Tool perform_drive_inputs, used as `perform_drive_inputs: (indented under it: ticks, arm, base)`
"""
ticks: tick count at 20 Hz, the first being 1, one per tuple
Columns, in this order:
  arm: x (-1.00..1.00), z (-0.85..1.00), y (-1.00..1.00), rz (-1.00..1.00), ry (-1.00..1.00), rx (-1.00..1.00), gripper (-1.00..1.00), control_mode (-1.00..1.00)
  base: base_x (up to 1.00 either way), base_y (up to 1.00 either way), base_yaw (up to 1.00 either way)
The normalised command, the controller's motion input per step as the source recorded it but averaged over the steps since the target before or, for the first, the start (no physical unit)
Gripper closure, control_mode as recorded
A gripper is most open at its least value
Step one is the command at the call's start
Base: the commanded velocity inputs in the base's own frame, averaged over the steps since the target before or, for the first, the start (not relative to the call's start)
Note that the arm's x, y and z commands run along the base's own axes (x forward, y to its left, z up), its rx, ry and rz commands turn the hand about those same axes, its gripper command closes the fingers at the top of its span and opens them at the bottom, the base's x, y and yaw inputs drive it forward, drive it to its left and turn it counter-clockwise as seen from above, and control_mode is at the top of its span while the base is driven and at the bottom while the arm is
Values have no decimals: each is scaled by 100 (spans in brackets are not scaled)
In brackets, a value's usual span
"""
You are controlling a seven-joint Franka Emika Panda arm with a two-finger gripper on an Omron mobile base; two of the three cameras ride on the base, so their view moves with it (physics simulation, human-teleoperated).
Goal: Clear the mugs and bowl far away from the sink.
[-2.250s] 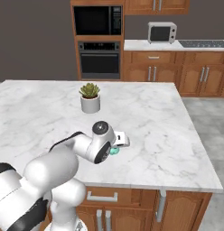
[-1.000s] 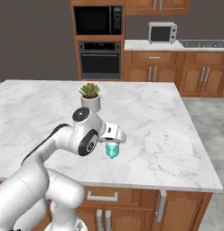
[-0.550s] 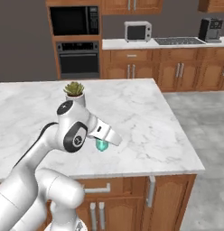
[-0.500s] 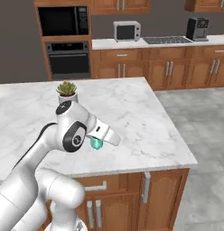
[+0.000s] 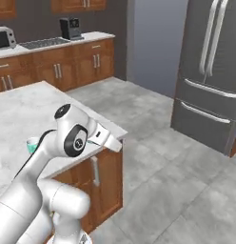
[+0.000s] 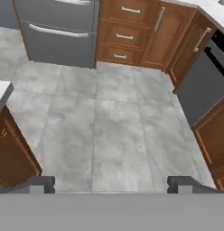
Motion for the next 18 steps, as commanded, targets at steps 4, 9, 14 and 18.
perform_drive_inputs:
  ticks: [4,9,14,18]
  arm:
    - [0,0,0,0,0,0,-100,100]
    - [0,0,0,0,0,0,-100,100]
    - [0,0,0,0,0,0,-100,100]
    - [0,0,0,0,0,0,-100,100]
  base:
    - [0,0,-100]
    - [0,0,-100]
    - [0,0,-100]
    - [9,2,-100]
